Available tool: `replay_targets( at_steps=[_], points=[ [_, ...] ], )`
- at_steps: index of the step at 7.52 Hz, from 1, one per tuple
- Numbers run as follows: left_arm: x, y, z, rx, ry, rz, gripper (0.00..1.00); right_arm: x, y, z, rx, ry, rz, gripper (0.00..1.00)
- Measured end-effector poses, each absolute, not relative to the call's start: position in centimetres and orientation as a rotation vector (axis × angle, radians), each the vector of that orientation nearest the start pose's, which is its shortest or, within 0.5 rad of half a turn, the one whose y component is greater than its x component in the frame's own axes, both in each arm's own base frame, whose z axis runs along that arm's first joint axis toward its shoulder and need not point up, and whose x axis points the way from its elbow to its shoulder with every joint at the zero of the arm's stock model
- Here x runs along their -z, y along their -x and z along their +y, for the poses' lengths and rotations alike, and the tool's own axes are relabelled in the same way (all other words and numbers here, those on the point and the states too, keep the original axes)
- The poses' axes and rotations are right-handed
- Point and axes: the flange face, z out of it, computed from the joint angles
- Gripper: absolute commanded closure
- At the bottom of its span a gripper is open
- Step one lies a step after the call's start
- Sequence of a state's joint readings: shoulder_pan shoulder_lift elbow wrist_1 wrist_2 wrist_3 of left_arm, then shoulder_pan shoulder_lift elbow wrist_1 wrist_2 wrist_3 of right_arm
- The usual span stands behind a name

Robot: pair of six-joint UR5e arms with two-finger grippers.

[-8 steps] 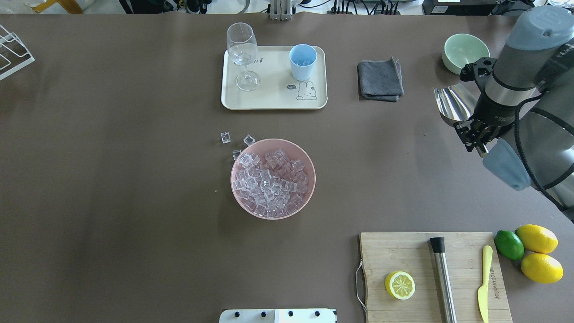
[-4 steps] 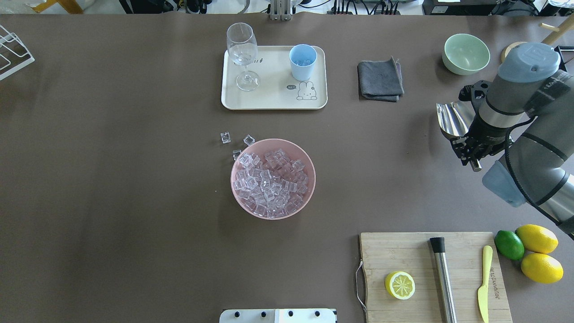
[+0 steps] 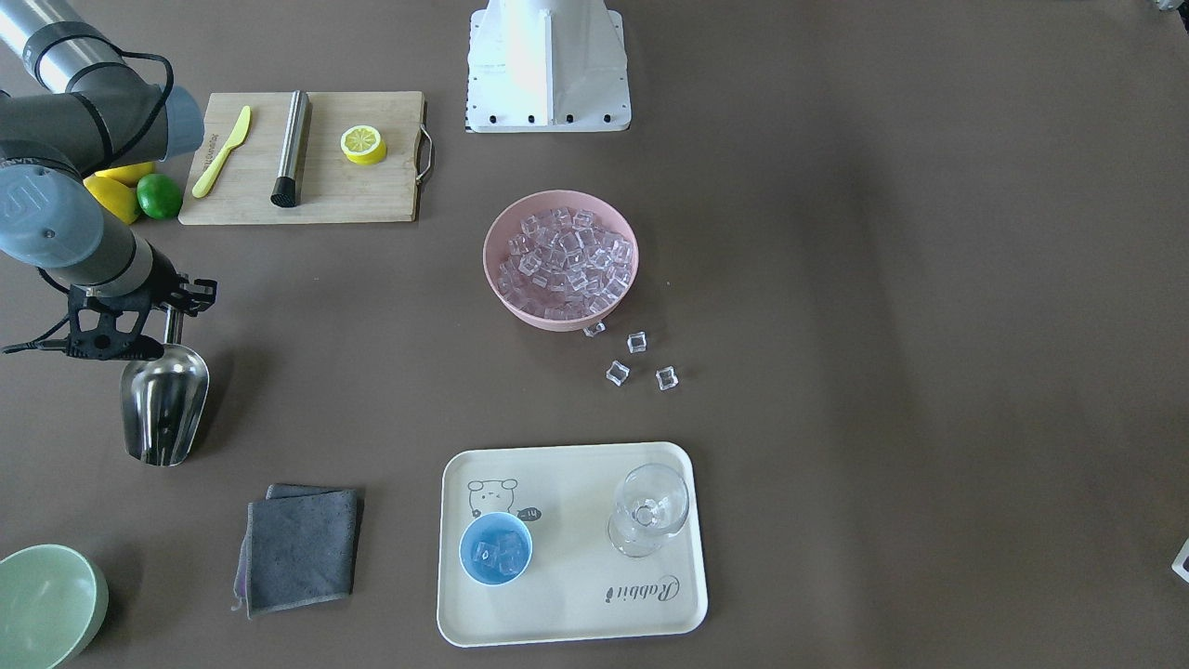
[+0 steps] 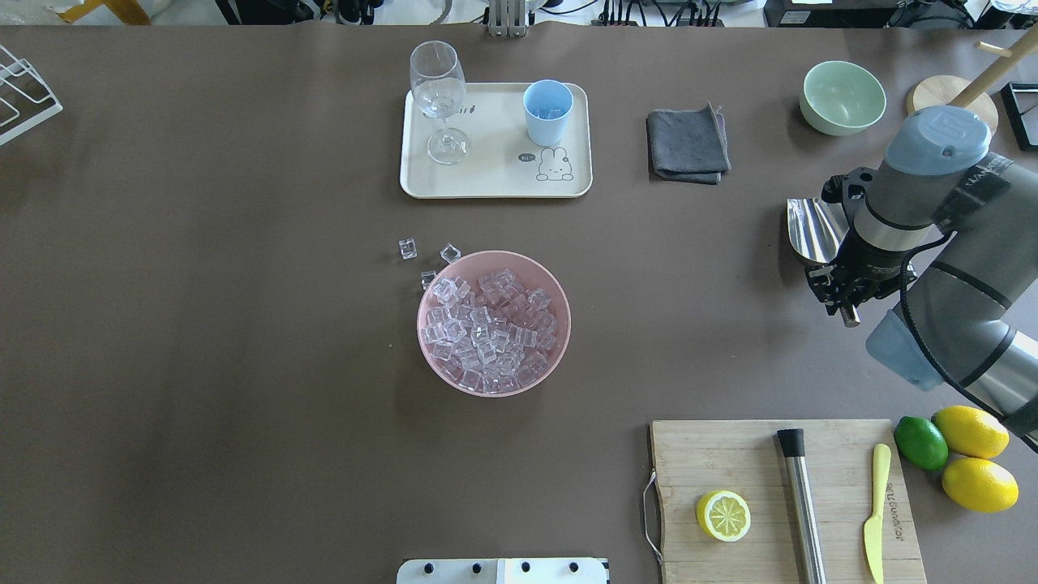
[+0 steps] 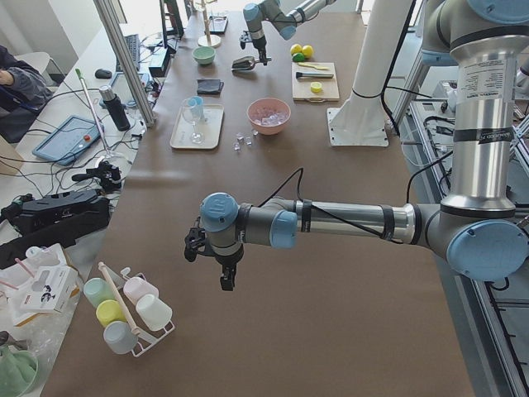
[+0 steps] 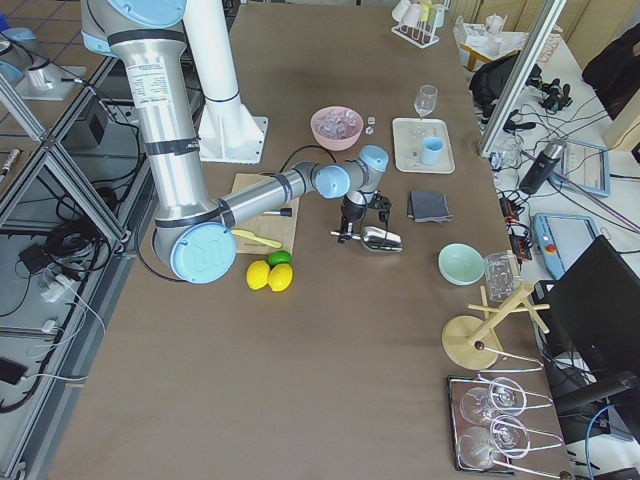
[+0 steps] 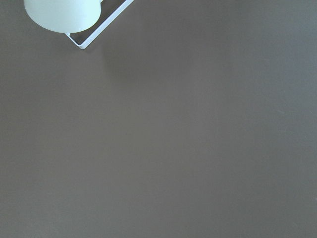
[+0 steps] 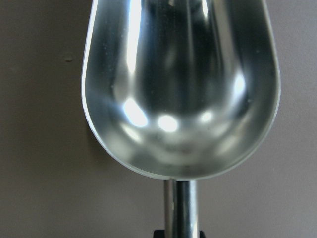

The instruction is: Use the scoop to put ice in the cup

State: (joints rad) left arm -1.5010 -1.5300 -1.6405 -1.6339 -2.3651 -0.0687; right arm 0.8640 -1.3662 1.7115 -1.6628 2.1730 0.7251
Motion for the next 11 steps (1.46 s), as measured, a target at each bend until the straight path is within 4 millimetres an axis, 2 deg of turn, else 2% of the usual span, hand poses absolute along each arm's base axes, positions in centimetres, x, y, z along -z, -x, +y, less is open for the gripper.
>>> replay_targets(
  at_steps=[4, 5, 6, 8, 9, 10, 11],
  points=[
    [-63.4, 2.8, -47.3, -0.038, -0.031, 0.800, 0.01, -49.6, 31.3, -48.5, 0.064, 0.208, -0.628, 0.00],
    [-63.5, 2.9, -47.2, -0.035, -0.031, 0.802, 0.02, -48.8, 30.7, -48.8, 0.060, 0.196, -0.643, 0.00],
    [-63.5, 3.0, -47.2, -0.033, -0.030, 0.802, 0.01, -47.3, 28.9, -49.5, 0.039, 0.165, -0.666, 0.00],
    [-64.2, 3.0, -46.6, -0.026, -0.015, 0.802, 0.02, -44.6, 21.8, -52.1, -0.032, 0.074, -0.717, 0.00],
    [-64.4, 3.1, -46.3, -0.024, -0.011, 0.802, 0.01, -44.2, 17.1, -53.5, -0.007, 0.011, -0.728, 0.00],
    [-64.6, 3.1, -46.0, -0.022, -0.008, 0.802, 0.02, -44.8, 11.6, -54.7, 0.046, -0.036, -0.711, 0.00],
    [-65.4, 3.2, -45.4, -0.015, 0.005, 0.803, 0.02, -46.3, 5.9, -55.2, 0.103, -0.062, -0.686, 0.00]
  ],
)
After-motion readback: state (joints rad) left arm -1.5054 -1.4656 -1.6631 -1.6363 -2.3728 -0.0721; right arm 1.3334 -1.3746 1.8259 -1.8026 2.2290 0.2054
